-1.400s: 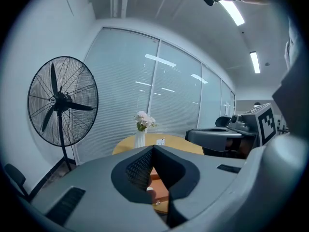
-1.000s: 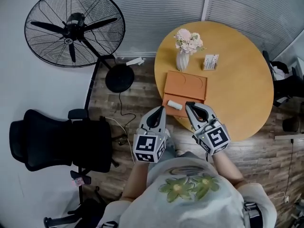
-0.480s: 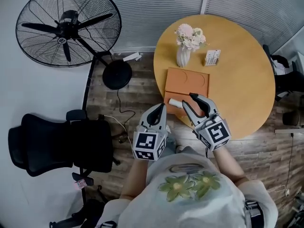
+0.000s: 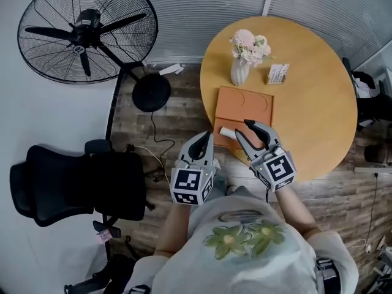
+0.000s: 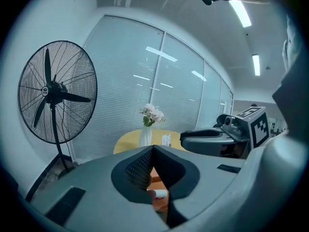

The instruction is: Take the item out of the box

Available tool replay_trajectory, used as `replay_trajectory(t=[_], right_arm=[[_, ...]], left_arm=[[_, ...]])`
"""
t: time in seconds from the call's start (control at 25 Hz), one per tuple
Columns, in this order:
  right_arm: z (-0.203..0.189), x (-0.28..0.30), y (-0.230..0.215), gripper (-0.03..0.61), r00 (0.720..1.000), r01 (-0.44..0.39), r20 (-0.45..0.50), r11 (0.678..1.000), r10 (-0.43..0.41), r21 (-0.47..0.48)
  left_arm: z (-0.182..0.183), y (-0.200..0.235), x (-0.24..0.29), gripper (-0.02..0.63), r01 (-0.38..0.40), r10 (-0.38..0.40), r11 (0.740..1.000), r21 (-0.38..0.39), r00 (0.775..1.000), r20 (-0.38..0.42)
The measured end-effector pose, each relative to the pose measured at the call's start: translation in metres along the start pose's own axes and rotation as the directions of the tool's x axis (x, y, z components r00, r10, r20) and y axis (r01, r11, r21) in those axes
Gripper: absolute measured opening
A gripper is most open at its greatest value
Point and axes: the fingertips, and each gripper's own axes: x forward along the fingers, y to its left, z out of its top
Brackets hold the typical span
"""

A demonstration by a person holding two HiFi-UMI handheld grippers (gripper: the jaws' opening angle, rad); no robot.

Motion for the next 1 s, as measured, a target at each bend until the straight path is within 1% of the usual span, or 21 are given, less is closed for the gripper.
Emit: replay_trajectory(t=[0.24,0.48,0.68,1.0], right_arm=[[-0.016,0.010,0.004,0.143,0.998,-0.022,-0.051,0.999,0.021,-0.027],[-0.037,0.020,0.007,0.143,0.992,-0.053,-0.118,0.998,0.049,-0.034],[-0.059,0.031,0.014,0.143,0.977,-0.114,-0.183,0.993,0.106,-0.033],[-0.090,0.043,0.015,0.143,0.955,-0.136,-0.272,0.989,0.116,-0.056]], left_arm=[[-0.004,0.008,0.004,0.002,-0.005,0.005,1.000,-0.007,1.000,-0.006],[-0.008,0.014,0.010,0.002,0.001,-0.001,1.000,-0.009,1.000,-0.023],[-0.011,0.020,0.012,0.002,0.007,-0.008,1.000,-0.010,0.999,-0.034],[-0.016,0.027,0.018,0.002,0.022,-0.022,1.000,-0.011,0.998,-0.050]])
